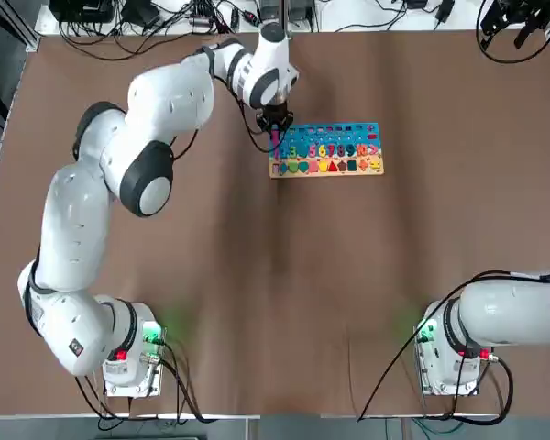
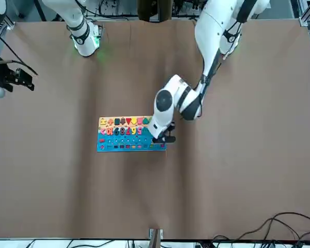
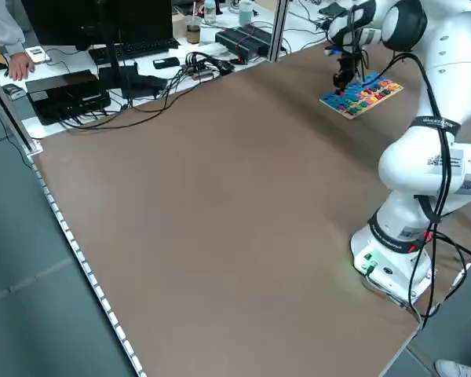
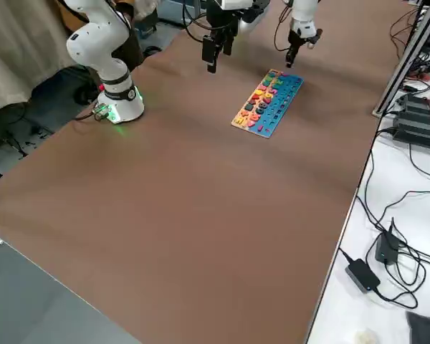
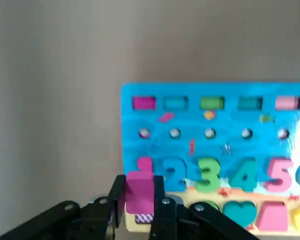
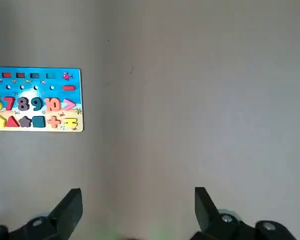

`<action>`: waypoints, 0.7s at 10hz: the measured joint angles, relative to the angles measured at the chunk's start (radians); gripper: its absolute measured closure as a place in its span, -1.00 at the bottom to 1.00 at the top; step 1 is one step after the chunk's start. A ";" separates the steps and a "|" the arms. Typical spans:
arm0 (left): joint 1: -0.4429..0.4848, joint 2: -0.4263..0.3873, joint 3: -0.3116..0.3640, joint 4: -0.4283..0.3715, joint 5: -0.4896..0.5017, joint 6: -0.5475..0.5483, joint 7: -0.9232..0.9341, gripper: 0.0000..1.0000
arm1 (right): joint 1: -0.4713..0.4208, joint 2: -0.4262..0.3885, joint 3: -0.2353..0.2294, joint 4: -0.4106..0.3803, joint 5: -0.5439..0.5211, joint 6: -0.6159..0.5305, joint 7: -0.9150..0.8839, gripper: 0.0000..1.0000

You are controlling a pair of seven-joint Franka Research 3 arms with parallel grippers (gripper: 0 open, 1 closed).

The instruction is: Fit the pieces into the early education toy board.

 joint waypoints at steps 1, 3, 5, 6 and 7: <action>-0.013 -0.003 -0.001 -0.021 0.000 0.001 -0.014 0.47 | 0.000 0.000 0.000 0.000 0.000 0.000 0.000 -0.98; -0.020 -0.029 -0.005 -0.104 0.000 0.067 -0.024 0.47 | 0.000 0.000 0.000 0.000 0.000 0.000 0.000 -0.98; -0.019 -0.082 -0.005 -0.213 0.000 0.144 -0.024 0.47 | 0.000 0.000 0.000 0.000 0.000 0.000 0.000 -0.98; -0.019 -0.097 -0.006 -0.235 0.000 0.151 -0.024 0.47 | 0.000 0.000 0.000 0.000 0.000 0.000 0.000 -0.98; -0.019 -0.102 -0.007 -0.244 0.000 0.151 -0.024 0.47 | 0.000 0.000 0.000 0.000 0.000 0.000 0.000 -0.98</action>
